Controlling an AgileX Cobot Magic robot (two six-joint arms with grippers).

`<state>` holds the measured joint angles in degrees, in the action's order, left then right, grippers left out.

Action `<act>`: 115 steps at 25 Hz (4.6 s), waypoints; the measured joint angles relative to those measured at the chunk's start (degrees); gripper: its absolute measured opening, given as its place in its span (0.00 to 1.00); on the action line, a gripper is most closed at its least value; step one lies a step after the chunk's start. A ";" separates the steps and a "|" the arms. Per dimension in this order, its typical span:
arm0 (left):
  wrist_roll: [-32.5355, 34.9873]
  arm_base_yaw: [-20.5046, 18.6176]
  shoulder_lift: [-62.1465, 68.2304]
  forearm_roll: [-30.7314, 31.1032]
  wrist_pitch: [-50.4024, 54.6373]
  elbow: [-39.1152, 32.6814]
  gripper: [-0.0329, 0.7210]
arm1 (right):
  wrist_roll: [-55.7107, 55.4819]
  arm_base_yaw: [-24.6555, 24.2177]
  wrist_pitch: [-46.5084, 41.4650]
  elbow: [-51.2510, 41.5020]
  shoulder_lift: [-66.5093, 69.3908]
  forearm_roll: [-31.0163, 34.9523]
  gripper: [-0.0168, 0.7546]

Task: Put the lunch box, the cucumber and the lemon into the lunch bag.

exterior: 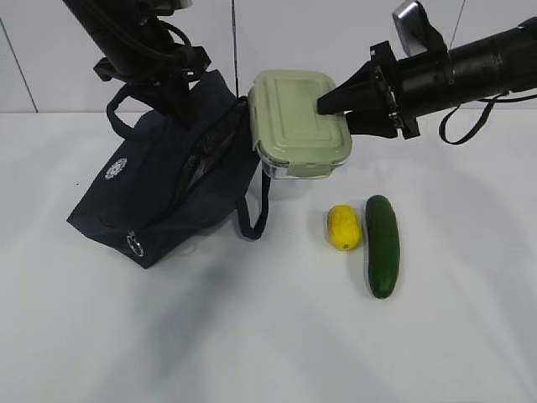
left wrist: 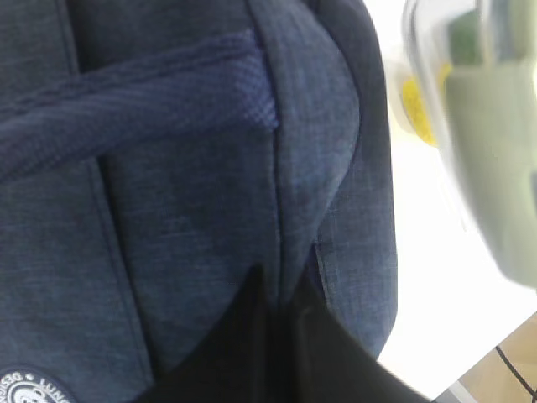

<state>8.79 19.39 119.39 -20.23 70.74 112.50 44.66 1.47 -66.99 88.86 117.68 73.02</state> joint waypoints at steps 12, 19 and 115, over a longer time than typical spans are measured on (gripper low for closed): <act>-0.39 0.00 0.00 -2.80 0.00 0.00 0.03 | 1.03 3.20 -0.09 0.20 3.46 0.36 0.49; -0.62 0.00 0.00 -4.61 -0.11 0.00 0.03 | 2.08 3.67 0.01 0.35 6.23 1.62 0.49; -0.78 1.63 3.96 -10.57 -2.89 0.08 0.03 | -6.14 0.86 7.33 2.03 -2.00 -12.36 0.57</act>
<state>8.01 21.01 123.35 -30.80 67.85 112.58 38.52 2.33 -59.66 90.89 115.68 60.66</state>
